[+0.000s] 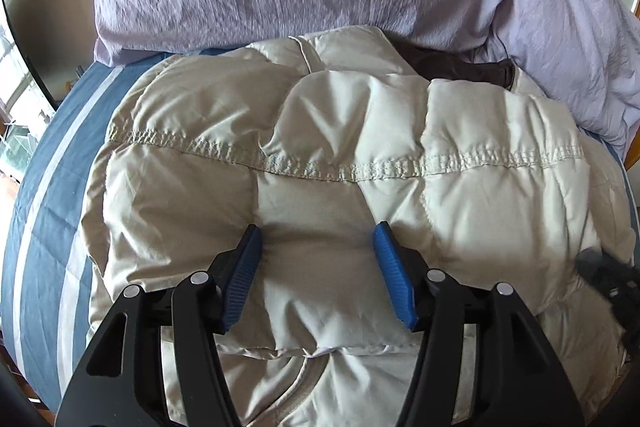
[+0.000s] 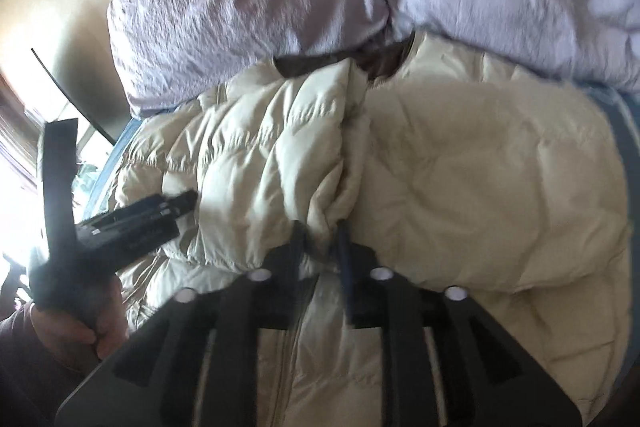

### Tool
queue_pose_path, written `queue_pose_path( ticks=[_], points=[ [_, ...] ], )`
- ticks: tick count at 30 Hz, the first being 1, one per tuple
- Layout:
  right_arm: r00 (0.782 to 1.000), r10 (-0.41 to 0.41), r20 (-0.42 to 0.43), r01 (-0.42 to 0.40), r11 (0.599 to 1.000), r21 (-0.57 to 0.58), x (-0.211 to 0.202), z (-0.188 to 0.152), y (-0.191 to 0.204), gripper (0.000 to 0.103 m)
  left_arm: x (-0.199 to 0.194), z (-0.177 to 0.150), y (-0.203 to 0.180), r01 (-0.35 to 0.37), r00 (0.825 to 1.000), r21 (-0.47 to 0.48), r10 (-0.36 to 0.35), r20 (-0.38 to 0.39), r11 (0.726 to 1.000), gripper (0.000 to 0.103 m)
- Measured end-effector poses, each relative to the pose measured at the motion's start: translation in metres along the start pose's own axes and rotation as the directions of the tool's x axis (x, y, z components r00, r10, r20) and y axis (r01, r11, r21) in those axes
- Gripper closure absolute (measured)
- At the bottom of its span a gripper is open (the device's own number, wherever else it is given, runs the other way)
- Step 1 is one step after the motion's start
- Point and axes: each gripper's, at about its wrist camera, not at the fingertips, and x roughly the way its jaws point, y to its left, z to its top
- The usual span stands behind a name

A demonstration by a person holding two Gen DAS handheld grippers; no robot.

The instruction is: Fold large clothes

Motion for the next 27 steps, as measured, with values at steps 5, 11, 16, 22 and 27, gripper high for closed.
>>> queue_pose_path(
  ticks=[5,11,16,22,27],
  points=[
    [0.997,-0.004,0.078,0.008,0.999,-0.049,-0.011,0.007,0.009,0.076,0.001,0.001,-0.001,-0.003,1.000,-0.002,0.003,-0.006,1.000,0.044],
    [1.000,-0.023,-0.005,0.022,0.992,-0.127,0.018,0.010,0.027,0.086,0.003,0.000,-0.002,-0.010,1.000,0.001,0.010,-0.007,1.000,0.044],
    [0.994,-0.026,-0.110,0.021,0.999,-0.040,0.052,0.006,0.004,0.092,-0.004,0.000,0.002,0.026,1.000,-0.026,-0.026,-0.004,0.999,0.043],
    [0.994,0.011,-0.112,-0.013,1.000,-0.013,0.037,0.009,0.000,0.068,-0.027,-0.011,0.015,0.033,0.999,-0.016,-0.033,0.023,0.999,0.033],
    [0.998,-0.041,-0.056,0.037,0.997,-0.063,0.006,0.001,0.005,0.035,-0.047,-0.026,0.034,0.011,0.999,0.008,-0.011,0.048,1.000,0.022]
  ],
)
